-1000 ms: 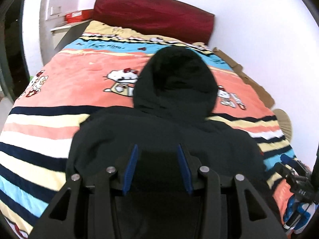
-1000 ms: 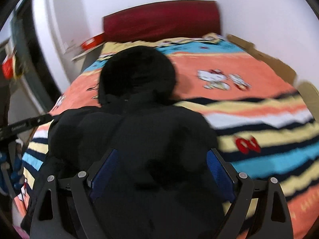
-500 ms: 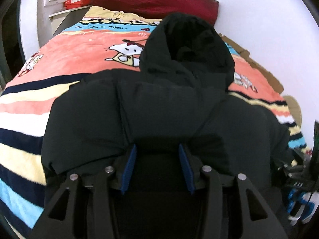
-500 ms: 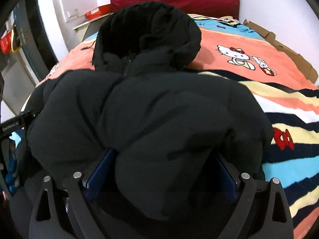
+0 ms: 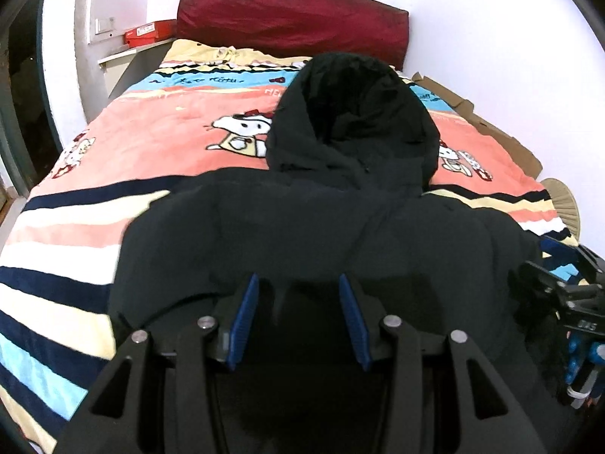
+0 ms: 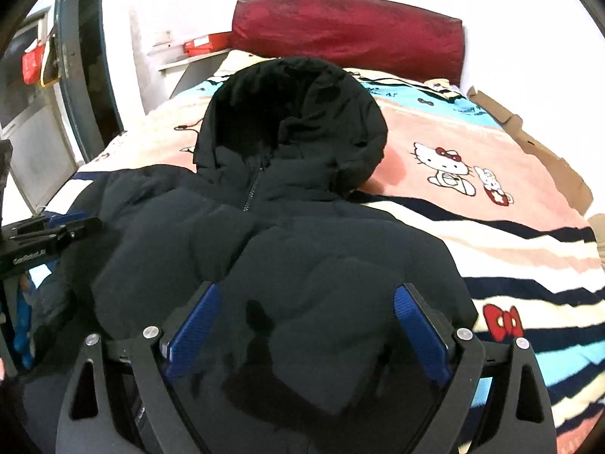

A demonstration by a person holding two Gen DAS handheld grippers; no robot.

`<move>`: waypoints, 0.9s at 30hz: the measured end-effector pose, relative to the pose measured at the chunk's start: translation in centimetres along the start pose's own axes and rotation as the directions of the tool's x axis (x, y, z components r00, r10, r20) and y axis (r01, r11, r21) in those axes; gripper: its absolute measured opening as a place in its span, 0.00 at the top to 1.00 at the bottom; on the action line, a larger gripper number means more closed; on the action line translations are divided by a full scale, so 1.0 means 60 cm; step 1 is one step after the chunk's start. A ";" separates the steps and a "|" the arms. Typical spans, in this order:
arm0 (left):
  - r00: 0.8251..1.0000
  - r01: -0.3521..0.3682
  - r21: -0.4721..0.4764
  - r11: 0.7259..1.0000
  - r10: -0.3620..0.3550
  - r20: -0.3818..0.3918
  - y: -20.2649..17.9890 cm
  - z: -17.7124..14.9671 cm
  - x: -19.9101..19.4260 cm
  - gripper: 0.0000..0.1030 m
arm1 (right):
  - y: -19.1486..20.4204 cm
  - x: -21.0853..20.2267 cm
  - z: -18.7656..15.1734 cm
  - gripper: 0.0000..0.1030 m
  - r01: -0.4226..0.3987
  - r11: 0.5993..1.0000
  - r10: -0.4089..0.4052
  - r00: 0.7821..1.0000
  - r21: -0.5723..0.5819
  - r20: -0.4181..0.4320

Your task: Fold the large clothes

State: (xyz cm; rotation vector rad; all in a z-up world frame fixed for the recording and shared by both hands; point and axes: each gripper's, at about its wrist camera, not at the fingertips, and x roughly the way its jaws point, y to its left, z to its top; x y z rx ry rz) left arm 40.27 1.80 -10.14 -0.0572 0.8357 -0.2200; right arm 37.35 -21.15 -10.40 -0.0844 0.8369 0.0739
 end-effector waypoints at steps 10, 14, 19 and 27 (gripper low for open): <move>0.998 -0.064 0.056 0.996 0.063 0.014 -0.020 -0.032 0.038 0.47 | -0.004 0.081 -0.036 0.01 -0.047 0.998 0.044 0.996 -0.038 -0.081; 0.997 -0.075 0.065 0.995 0.074 0.014 -0.022 -0.039 0.045 0.46 | -0.009 0.087 -0.046 0.01 -0.061 0.998 0.059 0.994 -0.020 -0.094; 0.996 -0.091 0.085 0.992 0.091 0.011 -0.026 -0.046 0.044 0.46 | 0.000 0.085 -0.054 0.01 -0.039 0.998 0.034 0.994 -0.048 -0.107; 0.995 -0.094 0.093 0.991 0.095 -0.001 -0.024 -0.051 0.042 0.46 | -0.009 0.072 -0.059 0.01 -0.025 0.998 0.018 0.988 -0.049 -0.151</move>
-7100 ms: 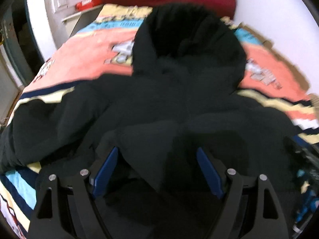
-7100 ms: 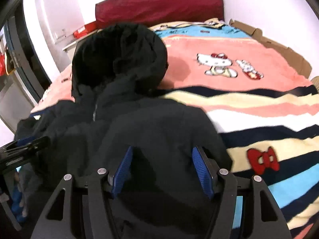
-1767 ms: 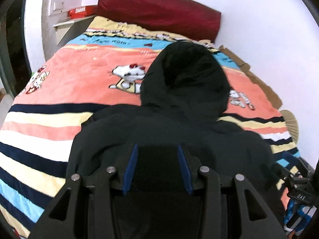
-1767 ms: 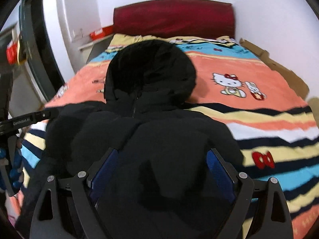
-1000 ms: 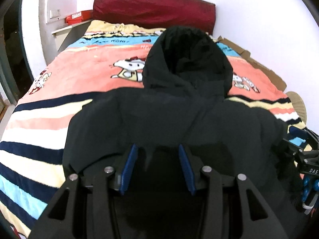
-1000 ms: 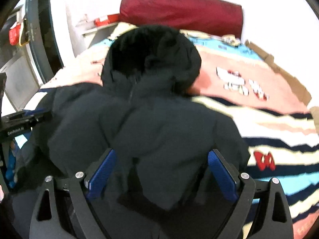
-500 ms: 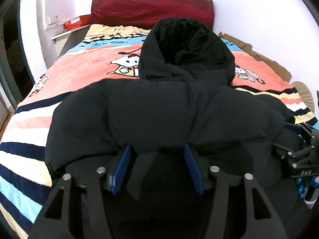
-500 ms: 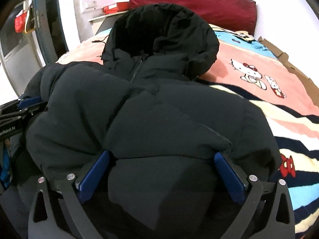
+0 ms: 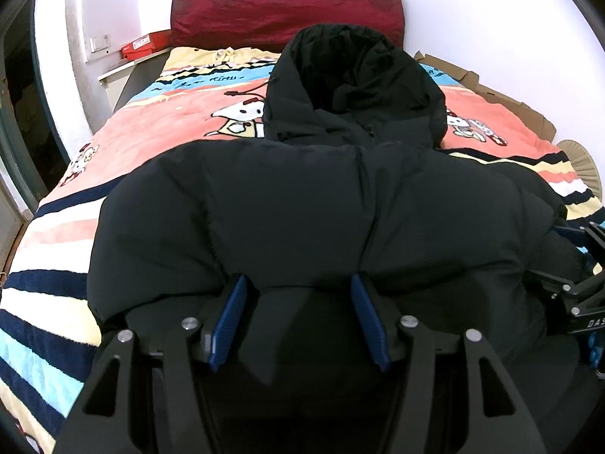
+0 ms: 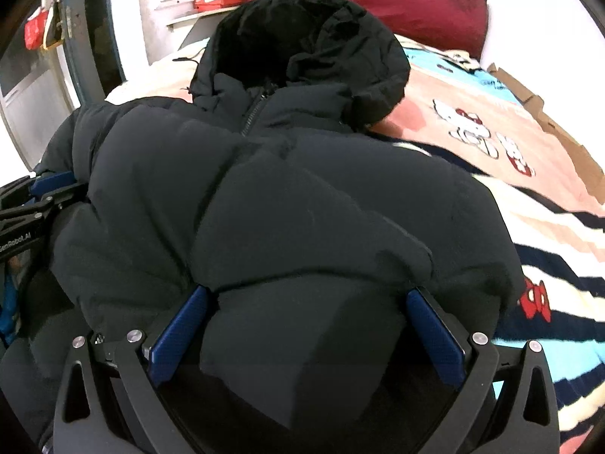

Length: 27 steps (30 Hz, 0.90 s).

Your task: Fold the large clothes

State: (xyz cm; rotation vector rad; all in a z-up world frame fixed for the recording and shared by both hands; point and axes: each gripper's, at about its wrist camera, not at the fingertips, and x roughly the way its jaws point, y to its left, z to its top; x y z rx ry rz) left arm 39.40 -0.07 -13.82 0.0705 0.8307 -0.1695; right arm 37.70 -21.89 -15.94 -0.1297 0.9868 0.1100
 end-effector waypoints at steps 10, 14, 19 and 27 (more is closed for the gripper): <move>1.000 -0.018 0.014 1.000 0.019 -0.017 -0.005 0.002 0.005 0.45 | -0.021 -0.028 -0.009 0.01 -0.028 0.999 0.028 1.000 0.024 -0.013; 0.999 -0.035 0.033 0.999 0.036 -0.022 -0.011 -0.002 -0.005 0.45 | -0.029 -0.049 -0.012 0.01 -0.037 0.998 0.035 0.999 0.052 0.040; 0.998 0.010 0.022 1.000 -0.008 -0.060 0.001 -0.010 -0.022 0.45 | -0.053 -0.026 -0.019 0.01 -0.038 0.994 0.040 0.999 0.105 -0.018; 0.999 0.024 0.112 0.993 -0.021 -0.028 0.038 0.073 -0.076 0.45 | -0.090 -0.085 0.038 0.01 -0.028 0.999 0.026 0.998 0.044 0.052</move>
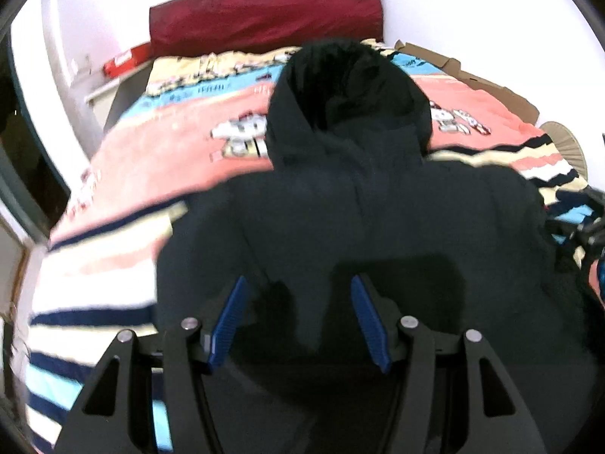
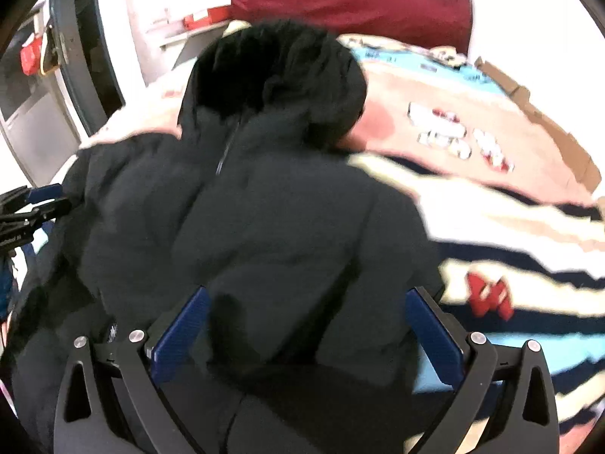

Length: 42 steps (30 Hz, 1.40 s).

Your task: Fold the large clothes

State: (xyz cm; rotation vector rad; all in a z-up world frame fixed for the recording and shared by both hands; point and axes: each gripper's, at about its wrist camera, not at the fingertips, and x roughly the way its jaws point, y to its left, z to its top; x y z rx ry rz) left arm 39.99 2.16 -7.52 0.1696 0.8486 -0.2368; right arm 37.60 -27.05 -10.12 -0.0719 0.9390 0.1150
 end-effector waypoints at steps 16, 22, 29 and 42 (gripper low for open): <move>0.996 0.080 -0.007 0.997 -0.080 0.025 0.013 0.370 0.286 0.44 | -0.109 0.225 0.380 0.01 -0.005 1.000 0.003 0.989 0.013 0.148; 0.998 0.067 -0.045 0.997 -0.066 0.022 0.015 0.383 0.372 0.44 | -0.092 0.349 0.412 0.01 -0.010 1.000 0.008 0.993 0.021 0.117; 0.999 0.050 -0.069 0.996 -0.049 0.017 0.023 0.377 0.377 0.84 | -0.062 0.383 0.412 0.86 -0.049 0.999 0.050 0.997 -0.020 0.060; 0.979 0.164 0.003 0.986 -0.163 0.125 0.012 0.275 0.104 0.89 | -0.018 0.091 0.288 0.90 -0.184 0.961 0.212 0.970 -0.209 0.121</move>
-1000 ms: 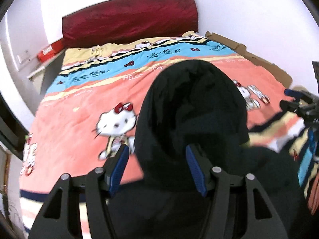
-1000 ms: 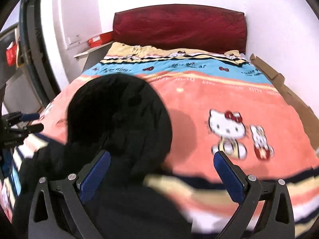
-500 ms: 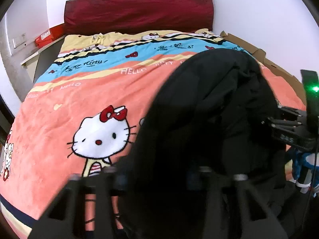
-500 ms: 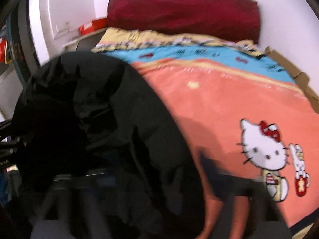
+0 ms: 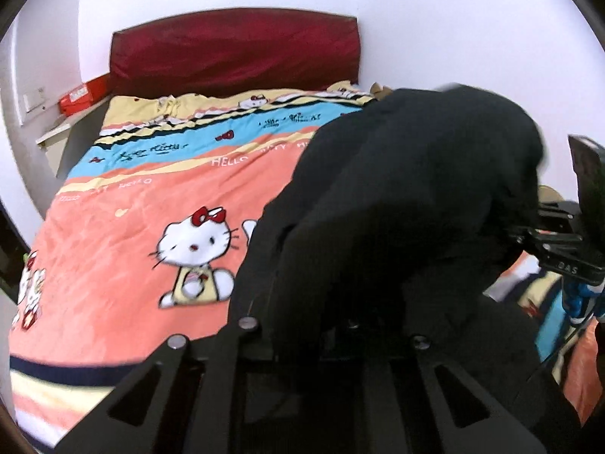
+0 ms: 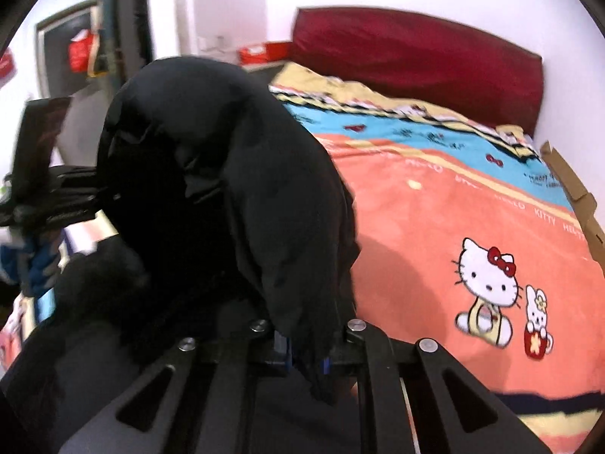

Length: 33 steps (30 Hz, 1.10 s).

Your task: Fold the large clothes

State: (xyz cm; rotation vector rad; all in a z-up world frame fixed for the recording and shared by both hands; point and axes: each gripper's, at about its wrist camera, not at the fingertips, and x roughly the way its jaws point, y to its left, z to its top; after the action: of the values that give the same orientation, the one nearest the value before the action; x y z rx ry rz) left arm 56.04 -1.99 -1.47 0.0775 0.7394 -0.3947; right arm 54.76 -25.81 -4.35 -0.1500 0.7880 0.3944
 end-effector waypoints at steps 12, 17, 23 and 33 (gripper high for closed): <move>0.999 0.028 -0.073 0.997 -0.027 0.022 -0.037 -0.189 -0.180 0.89 | 0.180 -0.169 -0.168 0.90 -0.017 1.000 0.016 0.999 0.027 0.045; 1.000 0.024 -0.066 0.998 -0.024 -0.003 -0.057 -0.278 -0.190 0.90 | 0.212 -0.175 -0.240 0.89 -0.023 0.998 0.023 1.000 0.054 0.008; 0.999 -0.019 0.007 1.000 0.019 -0.046 -0.091 -0.348 -0.141 0.90 | 0.214 -0.130 -0.324 0.88 0.016 0.998 -0.012 0.997 0.058 -0.070; 0.997 -0.068 0.010 0.998 0.068 -0.043 -0.099 -0.345 -0.105 0.85 | 0.185 -0.091 -0.327 0.88 0.043 0.995 -0.037 0.997 0.089 -0.063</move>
State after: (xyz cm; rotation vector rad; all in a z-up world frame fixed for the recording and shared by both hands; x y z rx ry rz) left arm 36.32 -1.21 -12.18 0.1195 0.7758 -0.3319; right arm 33.88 -22.62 -13.99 -0.0934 0.8608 0.3169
